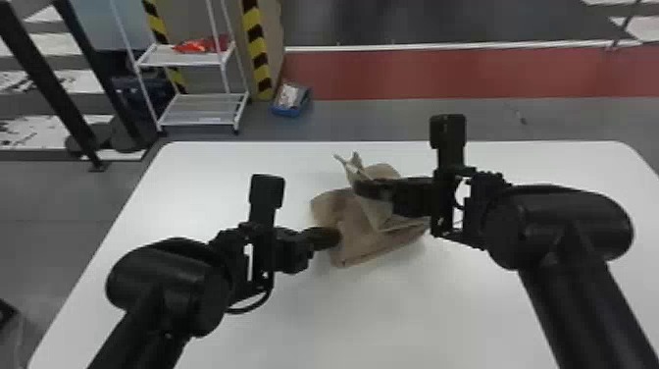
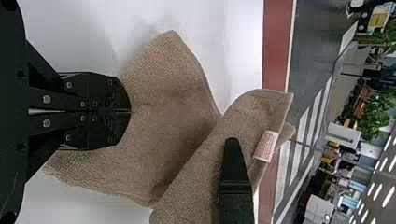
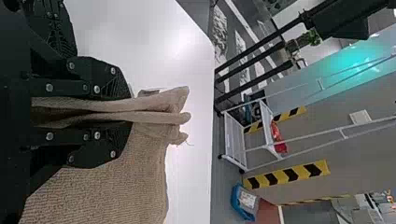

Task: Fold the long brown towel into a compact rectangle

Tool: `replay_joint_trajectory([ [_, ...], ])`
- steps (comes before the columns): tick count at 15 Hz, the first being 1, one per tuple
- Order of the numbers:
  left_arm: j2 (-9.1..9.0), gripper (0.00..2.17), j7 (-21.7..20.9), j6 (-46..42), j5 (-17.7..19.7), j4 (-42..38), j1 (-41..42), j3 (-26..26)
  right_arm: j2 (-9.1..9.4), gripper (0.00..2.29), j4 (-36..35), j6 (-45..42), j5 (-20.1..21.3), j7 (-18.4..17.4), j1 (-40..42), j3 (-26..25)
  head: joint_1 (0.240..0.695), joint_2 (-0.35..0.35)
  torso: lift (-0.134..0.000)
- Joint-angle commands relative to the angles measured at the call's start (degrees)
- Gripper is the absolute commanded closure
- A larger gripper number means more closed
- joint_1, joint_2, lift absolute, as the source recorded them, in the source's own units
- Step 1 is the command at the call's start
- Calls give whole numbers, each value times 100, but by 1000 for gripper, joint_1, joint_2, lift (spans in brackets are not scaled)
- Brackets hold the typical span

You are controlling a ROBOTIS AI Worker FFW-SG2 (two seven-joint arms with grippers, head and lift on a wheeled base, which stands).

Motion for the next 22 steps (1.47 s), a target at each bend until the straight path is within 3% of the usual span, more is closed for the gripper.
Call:
replay_joint_trajectory([
  [1,0,1325,-11,-22,0,35,-18,8,5,940,76,-64,12,0,44,38,695,91,-123],
  [4,0,1325,-20,-22,9,70,-27,-9,5,910,243,-222,38,-9,44,108,695,95,-123],
  [6,0,1325,-28,-22,9,70,-18,-9,5,353,270,-380,29,0,53,126,695,96,-123],
  [8,0,1328,-28,-22,9,62,-9,-18,5,167,278,-679,-76,26,53,135,695,97,-123],
  [11,0,1328,-28,-4,18,62,8,-44,5,164,129,-890,-243,114,229,82,695,101,-123],
  [15,44,1325,-28,48,132,-290,290,122,5,117,-785,-433,-358,211,747,-401,695,96,-123],
  [19,167,1325,-37,1367,747,-1670,826,1072,-325,130,-1655,411,-454,633,1248,-1157,695,68,-123],
  [20,194,1325,-28,1736,809,-1934,958,1221,-395,151,-1743,463,-551,721,1372,-1315,695,64,-123],
  [22,185,1325,-28,1666,800,-2188,1213,1335,-501,265,-1972,481,-700,826,1618,-1553,695,52,-123],
])
